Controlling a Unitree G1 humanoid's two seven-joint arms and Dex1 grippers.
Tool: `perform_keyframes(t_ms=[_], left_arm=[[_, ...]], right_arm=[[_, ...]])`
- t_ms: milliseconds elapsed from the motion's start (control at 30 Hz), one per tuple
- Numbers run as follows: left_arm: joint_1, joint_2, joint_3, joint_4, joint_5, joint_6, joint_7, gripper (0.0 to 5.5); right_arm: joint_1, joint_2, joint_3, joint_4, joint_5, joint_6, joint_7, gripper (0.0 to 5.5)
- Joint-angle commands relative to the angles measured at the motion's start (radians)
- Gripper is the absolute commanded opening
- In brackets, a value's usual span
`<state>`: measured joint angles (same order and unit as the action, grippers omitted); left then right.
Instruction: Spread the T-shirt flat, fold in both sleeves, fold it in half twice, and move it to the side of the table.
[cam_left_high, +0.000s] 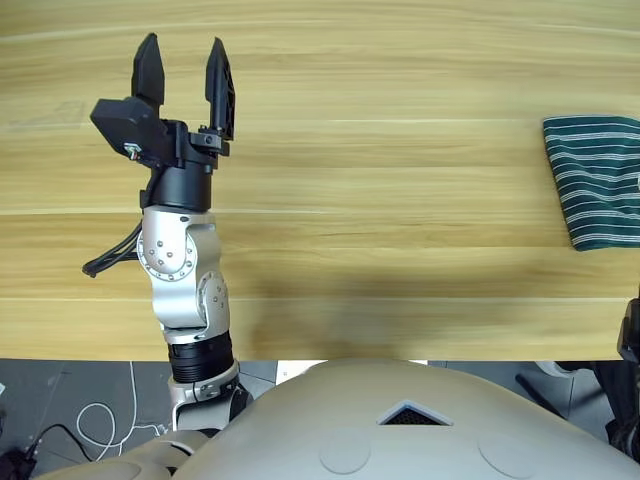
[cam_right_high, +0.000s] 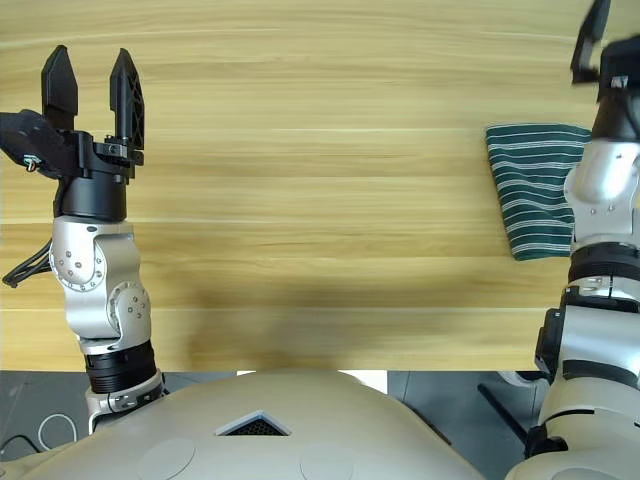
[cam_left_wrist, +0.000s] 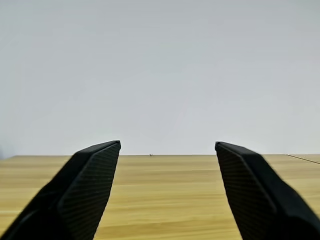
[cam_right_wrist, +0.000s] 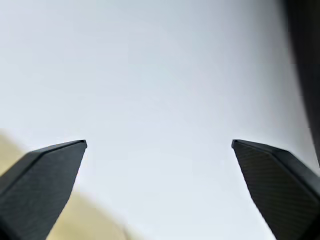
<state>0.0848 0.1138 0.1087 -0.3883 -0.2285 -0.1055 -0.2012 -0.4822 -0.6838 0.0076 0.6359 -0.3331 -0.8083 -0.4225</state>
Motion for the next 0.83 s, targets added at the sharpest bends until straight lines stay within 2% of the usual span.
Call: perform_keyframes(t_ms=[33,67,133,200,300,467,833], left_arm=[[-0.070,-0.022,-0.064,0.265,0.232,-0.154,0.110,3.51],[-0.088,-0.030,-0.082,0.345,0.273,-0.195,0.130,3.51],[-0.111,-0.038,-0.121,0.458,0.340,-0.269,0.159,3.51],[-0.103,-0.020,-0.149,0.493,0.412,-0.358,0.183,3.51],[-0.108,-0.022,-0.133,0.553,0.426,-0.424,0.226,3.51],[-0.119,-0.041,-0.134,0.593,0.391,-0.458,0.232,3.51],[-0.123,-0.055,-0.085,0.582,0.330,-0.455,0.257,3.51]], right_arm=[[0.030,0.343,0.158,0.002,0.107,-0.035,0.146,5.39],[0.045,0.417,0.180,0.052,0.154,-0.043,0.201,5.39],[0.120,0.569,0.186,0.078,0.392,-0.054,0.389,5.39],[0.179,0.628,0.194,0.051,0.521,-0.075,0.516,5.39],[0.186,0.661,0.130,0.059,0.613,-0.060,0.615,5.39],[0.192,0.677,0.034,0.091,0.606,-0.068,0.614,5.39],[0.214,0.703,-0.040,0.089,0.487,-0.064,0.556,5.39]])
